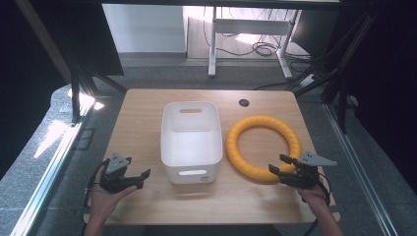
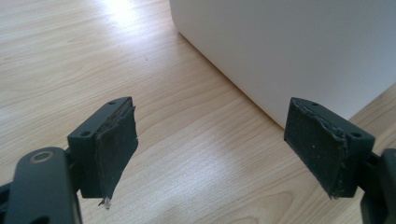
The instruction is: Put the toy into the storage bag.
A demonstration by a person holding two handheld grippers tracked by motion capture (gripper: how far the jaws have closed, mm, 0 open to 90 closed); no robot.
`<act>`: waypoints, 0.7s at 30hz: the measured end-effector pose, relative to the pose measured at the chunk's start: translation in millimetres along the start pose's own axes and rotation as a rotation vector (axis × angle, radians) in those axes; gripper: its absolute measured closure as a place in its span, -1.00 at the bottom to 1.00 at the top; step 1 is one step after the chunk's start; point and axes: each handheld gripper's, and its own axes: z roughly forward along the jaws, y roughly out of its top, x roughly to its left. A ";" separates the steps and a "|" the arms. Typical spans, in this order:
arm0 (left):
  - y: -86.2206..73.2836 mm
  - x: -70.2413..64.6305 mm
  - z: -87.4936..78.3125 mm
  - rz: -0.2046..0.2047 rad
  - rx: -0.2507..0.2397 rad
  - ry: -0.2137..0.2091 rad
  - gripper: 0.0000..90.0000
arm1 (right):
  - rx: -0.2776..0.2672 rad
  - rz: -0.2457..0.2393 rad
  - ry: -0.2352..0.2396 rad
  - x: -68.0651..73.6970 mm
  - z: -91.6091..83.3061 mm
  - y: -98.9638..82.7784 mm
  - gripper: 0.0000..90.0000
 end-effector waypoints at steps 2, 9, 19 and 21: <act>-0.3 0.1 1.0 -0.004 0.005 0.003 -0.61 | 0.002 -0.006 0.002 1.4 0.8 -0.3 -0.26; -0.1 -0.4 1.2 -0.009 0.013 0.001 -0.61 | 0.005 -0.017 -0.005 2.7 1.0 -0.3 -0.26; 0.3 -0.3 -0.2 -0.014 0.011 -0.007 -0.61 | 0.025 -0.023 -0.013 1.6 2.1 -1.3 -0.27; 0.4 -0.4 -0.3 -0.014 0.012 -0.008 -0.61 | 0.027 -0.024 -0.013 1.7 2.4 -1.3 -0.27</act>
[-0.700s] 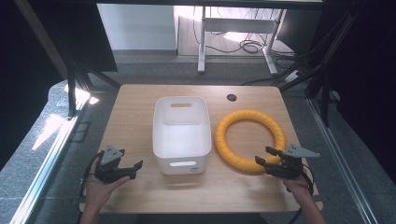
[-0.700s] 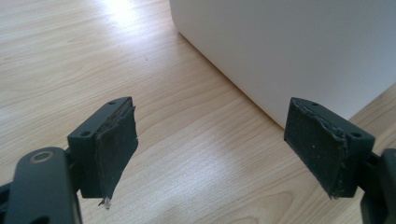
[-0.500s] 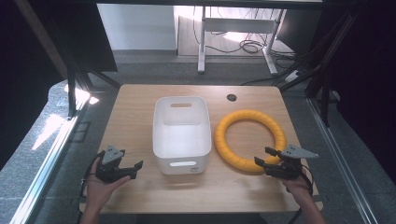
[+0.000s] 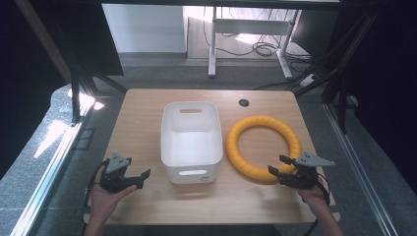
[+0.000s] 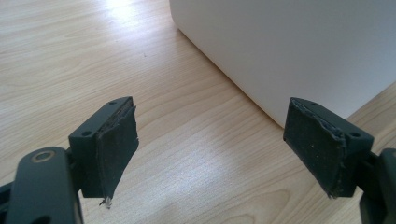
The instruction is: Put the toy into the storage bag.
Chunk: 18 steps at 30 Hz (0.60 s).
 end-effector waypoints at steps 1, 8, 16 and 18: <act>0.1 -0.4 -0.1 0.001 -0.002 -0.001 -0.61 | 0.003 -0.002 -0.001 0.1 0.3 -0.1 -0.27; 0.7 -0.7 -0.8 0.003 0.001 -0.002 -0.61 | 0.017 -0.004 0.005 0.6 1.4 -0.6 -0.27; 2.4 -3.8 0.2 0.010 0.009 -0.009 -0.61 | 0.069 -0.075 0.064 4.2 -7.4 8.4 -0.31; 3.2 -4.7 0.0 0.009 0.009 -0.011 -0.61 | 0.090 -0.096 0.076 7.9 -8.7 11.3 -0.35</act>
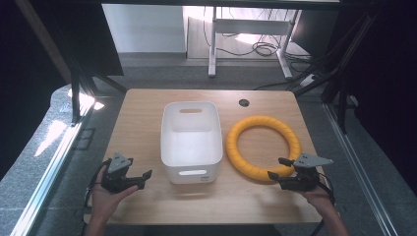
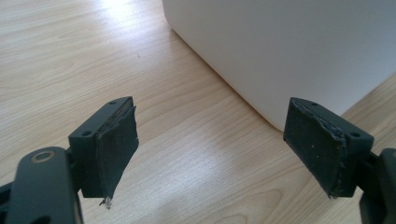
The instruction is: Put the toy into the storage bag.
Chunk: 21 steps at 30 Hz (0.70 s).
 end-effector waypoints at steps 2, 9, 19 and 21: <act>0.6 -1.4 -0.2 0.005 0.001 0.000 -0.61 | 0.028 -0.022 0.017 3.7 1.0 2.0 -0.38; 1.8 -7.0 4.8 0.024 0.018 -0.009 -0.61 | 0.119 -0.072 0.047 8.9 10.2 6.9 -0.41; 2.7 -11.6 6.2 0.048 0.031 -0.020 -0.61 | 0.362 -0.188 0.081 9.2 36.1 46.5 -0.48; 2.6 -13.3 7.1 0.055 0.033 -0.024 -0.61 | 0.412 -0.205 0.092 8.2 44.3 53.0 -0.48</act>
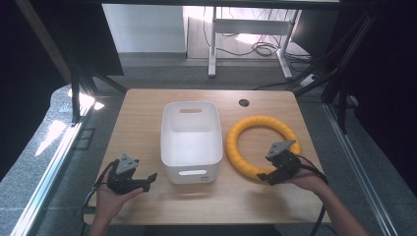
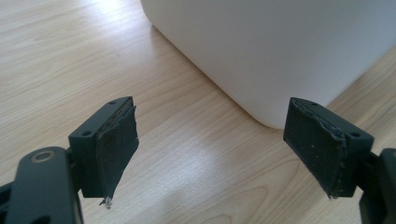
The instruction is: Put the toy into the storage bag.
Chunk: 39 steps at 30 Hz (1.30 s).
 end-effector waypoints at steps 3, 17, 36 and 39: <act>-0.3 -0.9 1.3 0.002 0.001 0.000 -0.61 | 0.088 -0.020 0.043 -5.2 11.9 11.8 -0.48; -0.7 -1.4 1.4 0.009 0.002 0.000 -0.61 | 0.292 -0.089 0.108 -11.1 49.5 28.5 -0.42; -0.7 -2.1 2.7 0.014 0.007 0.004 -0.61 | 0.373 -0.136 0.140 -7.0 76.6 30.4 -0.33; -0.7 -2.7 4.2 0.018 0.012 0.002 -0.61 | 0.392 -0.141 0.160 -6.5 81.0 30.2 -0.31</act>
